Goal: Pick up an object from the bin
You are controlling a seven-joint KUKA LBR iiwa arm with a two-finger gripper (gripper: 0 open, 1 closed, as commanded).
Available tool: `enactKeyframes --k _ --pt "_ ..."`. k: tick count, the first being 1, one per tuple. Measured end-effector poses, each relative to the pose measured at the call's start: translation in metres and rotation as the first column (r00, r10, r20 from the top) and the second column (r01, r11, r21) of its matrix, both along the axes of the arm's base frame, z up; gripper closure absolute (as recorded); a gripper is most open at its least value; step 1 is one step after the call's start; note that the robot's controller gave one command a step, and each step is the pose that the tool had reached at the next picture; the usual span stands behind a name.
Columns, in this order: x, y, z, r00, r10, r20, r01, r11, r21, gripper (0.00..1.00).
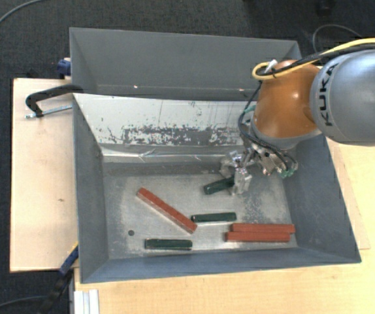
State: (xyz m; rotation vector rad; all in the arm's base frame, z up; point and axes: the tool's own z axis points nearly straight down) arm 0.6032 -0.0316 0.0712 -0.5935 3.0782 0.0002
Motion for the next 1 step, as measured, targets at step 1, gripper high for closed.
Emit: enactKeyframes --k 1 --pt "-0.021 -0.0124 0.1418 0.995 0.104 0.009 -0.104 0.995 -0.003 1.0"
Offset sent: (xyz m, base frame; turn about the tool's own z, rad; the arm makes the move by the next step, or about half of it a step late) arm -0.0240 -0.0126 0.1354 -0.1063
